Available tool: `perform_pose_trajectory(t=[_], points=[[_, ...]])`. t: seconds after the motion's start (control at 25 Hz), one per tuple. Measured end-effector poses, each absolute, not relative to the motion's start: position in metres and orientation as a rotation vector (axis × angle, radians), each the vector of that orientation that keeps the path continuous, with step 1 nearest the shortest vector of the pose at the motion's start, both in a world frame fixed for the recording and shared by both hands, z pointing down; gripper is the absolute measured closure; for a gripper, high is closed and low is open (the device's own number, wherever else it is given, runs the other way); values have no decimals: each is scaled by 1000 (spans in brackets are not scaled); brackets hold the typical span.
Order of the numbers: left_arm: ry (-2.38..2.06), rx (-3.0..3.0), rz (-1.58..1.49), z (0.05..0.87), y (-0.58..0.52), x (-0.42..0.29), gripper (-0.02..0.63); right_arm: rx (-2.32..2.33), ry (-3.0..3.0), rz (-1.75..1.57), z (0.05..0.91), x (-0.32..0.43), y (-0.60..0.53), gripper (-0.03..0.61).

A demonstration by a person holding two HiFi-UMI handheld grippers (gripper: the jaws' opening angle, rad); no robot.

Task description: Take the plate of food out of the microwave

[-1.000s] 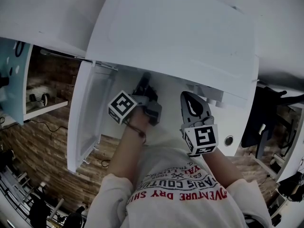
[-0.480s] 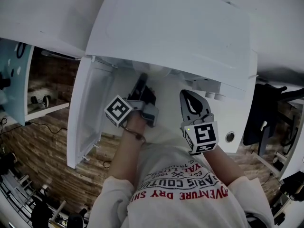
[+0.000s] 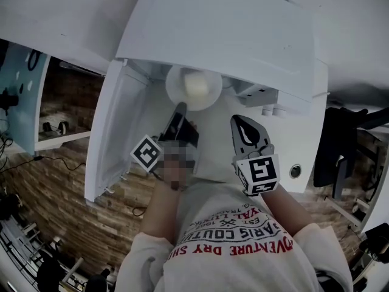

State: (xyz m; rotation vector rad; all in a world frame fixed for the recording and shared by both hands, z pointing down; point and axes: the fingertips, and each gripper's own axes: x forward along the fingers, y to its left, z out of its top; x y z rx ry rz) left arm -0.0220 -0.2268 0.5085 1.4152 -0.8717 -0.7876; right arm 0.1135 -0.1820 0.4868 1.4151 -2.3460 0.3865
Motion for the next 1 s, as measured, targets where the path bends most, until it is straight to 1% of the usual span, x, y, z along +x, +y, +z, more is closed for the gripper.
perform_pose_trajectory(t=[0.52,1.0], points=[[-873,1457,-835,467,-146,-30,600,1447,-2414,293,461,109,-151,566],[-823,1543,-858,416,-110,-27,600,1558,-2447,155,418,117,-135,566]])
